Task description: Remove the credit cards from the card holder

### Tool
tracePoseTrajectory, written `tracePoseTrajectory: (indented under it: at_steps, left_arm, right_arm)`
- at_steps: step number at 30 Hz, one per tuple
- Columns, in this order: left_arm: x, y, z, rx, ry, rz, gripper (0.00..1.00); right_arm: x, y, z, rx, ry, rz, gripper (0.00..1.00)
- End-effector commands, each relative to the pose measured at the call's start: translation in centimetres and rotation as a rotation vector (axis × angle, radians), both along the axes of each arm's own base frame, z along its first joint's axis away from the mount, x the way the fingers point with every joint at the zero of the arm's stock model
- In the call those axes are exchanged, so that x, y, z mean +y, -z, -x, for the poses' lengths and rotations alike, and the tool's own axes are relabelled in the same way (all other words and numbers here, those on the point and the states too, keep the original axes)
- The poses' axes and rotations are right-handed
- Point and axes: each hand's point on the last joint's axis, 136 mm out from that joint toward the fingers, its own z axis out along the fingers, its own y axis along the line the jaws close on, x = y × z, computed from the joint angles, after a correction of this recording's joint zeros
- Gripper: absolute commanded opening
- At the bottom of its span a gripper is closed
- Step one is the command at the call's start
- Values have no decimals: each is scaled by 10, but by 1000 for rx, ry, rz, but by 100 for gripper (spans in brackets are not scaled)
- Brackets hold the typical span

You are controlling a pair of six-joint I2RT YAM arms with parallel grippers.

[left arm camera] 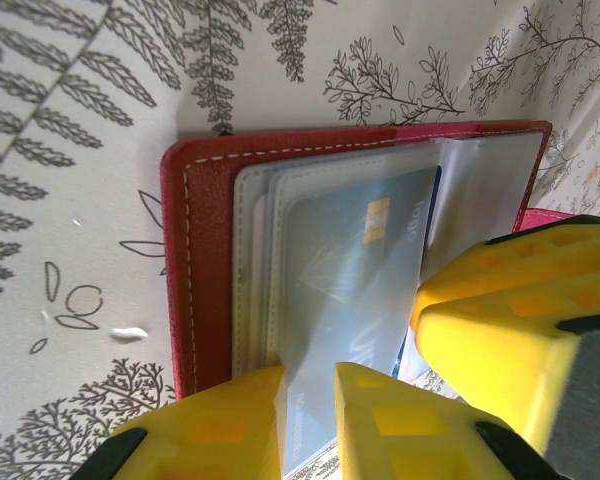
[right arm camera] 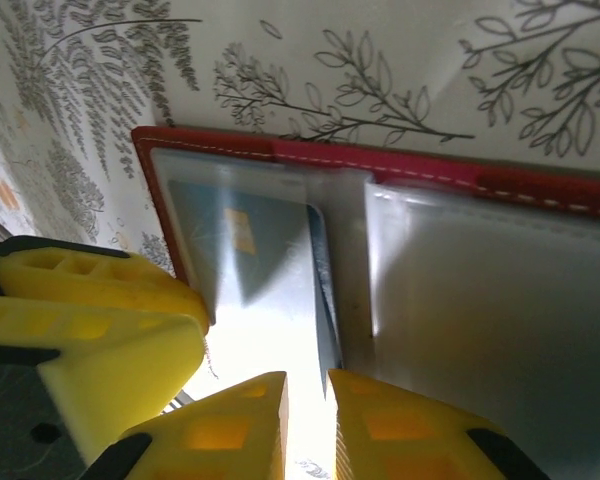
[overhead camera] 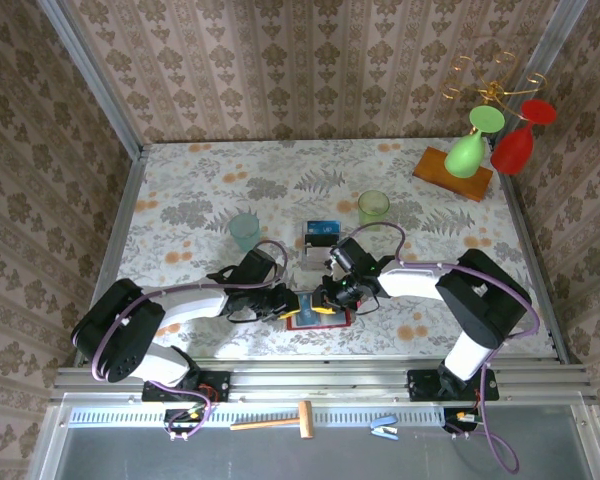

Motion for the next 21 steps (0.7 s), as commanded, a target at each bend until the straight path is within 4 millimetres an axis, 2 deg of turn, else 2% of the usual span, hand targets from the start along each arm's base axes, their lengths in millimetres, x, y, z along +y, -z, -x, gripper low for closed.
tracePoseTrajectory:
  at_steps: [1, 5, 13, 21]
  left_arm:
    - [6, 10, 4, 10, 10, -32, 21]
    - [6, 11, 4, 11, 12, -32, 21]
    - [7, 11, 4, 13, 12, -31, 21]
    - [8, 13, 5, 17, 11, -36, 21]
  right_arm:
    - [4, 3, 2, 26, -4, 1, 20]
    - [3, 4, 2, 24, -5, 10, 20]
    - [-12, 8, 2, 6, -18, 114, 21]
    - [-15, 5, 1, -7, -17, 131, 22]
